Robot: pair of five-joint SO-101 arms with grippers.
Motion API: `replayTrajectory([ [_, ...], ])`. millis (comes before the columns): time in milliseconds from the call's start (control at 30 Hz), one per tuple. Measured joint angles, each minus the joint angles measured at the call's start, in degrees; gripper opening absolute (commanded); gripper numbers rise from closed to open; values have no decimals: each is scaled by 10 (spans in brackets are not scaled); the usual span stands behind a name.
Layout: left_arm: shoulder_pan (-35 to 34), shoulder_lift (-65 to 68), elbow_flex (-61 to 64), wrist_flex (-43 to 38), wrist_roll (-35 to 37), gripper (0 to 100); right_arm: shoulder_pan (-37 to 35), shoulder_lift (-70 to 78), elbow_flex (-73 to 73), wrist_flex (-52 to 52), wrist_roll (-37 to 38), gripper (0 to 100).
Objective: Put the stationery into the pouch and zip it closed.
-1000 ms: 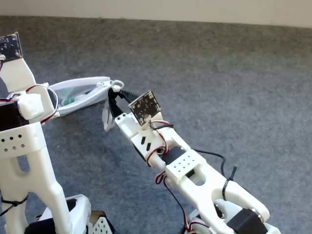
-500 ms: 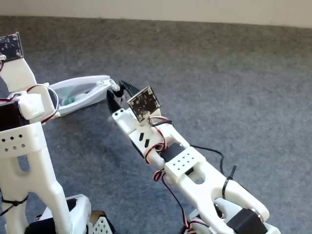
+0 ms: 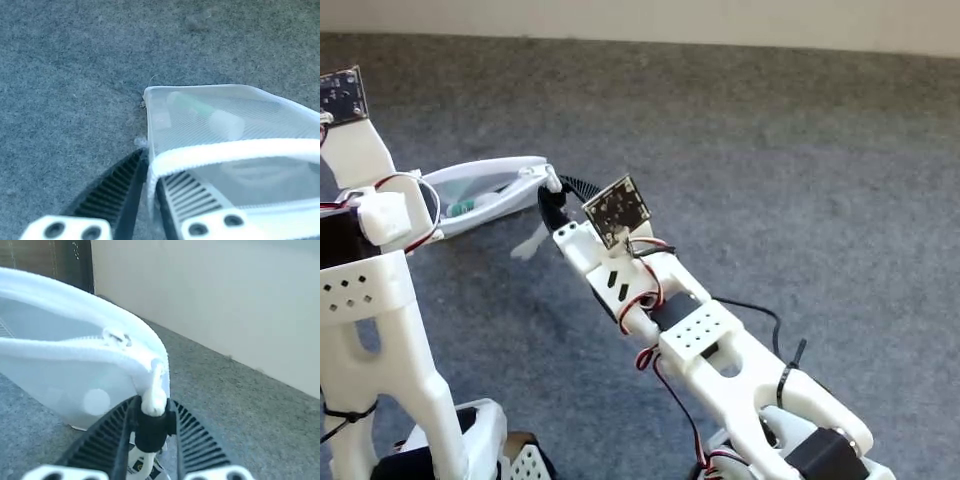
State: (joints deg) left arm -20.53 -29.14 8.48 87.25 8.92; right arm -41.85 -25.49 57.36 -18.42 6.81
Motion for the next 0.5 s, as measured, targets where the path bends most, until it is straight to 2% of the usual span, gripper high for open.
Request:
replayTrajectory([
  [133,0,0,0,0,-4,10,3,-32,0,36,0,5],
  [500,1,0,0,0,-4,11,-7,-232,1,309,0,5],
])
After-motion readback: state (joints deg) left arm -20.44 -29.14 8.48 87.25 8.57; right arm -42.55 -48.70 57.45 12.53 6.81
